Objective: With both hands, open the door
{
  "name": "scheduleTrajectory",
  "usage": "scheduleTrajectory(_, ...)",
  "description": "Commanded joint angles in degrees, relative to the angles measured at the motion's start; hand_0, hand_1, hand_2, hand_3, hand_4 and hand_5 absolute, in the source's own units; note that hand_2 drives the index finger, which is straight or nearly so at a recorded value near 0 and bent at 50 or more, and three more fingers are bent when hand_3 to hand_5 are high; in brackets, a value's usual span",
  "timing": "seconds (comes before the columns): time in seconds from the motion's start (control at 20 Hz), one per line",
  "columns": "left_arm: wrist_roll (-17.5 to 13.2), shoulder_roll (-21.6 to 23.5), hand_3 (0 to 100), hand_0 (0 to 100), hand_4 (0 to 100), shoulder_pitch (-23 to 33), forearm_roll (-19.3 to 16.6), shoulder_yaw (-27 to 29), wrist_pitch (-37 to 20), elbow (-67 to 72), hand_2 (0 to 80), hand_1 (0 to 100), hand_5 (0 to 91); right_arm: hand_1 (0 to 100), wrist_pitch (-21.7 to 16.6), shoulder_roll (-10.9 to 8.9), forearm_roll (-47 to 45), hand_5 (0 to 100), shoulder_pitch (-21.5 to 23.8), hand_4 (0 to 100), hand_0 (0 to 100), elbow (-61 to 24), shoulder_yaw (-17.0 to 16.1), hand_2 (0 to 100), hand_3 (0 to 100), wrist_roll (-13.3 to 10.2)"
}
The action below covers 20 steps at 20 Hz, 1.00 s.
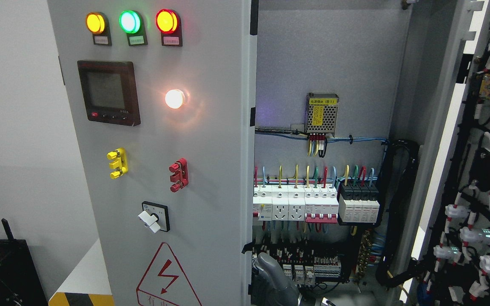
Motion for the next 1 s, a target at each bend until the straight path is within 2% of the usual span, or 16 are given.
scheduleTrajectory(0.0,-0.01,0.0,0,12,0,0.0,0.0,0.0,-0.11,1.32,0.0,39,0.0,0,0.09,-0.9,-0.26,0,-0.01,0,5,0.03,0.13,0,0,1.92)
scheduleTrajectory(0.75,-0.01,0.0,0,12,0,0.0,0.0,0.0,-0.02,1.32,0.0,39,0.0,0,1.94,-0.72,-0.18,0,-0.98,0,5,-0.23,1.8,0,0,2.54)
scheduleTrajectory(0.95,-0.01,0.0,0,12,0,0.0,0.0,0.0,-0.02,1.32,0.0,39,0.0,0,2.38,-0.72,-0.18,0,-1.68,0,5,-0.23,2.24,0,0,4.38)
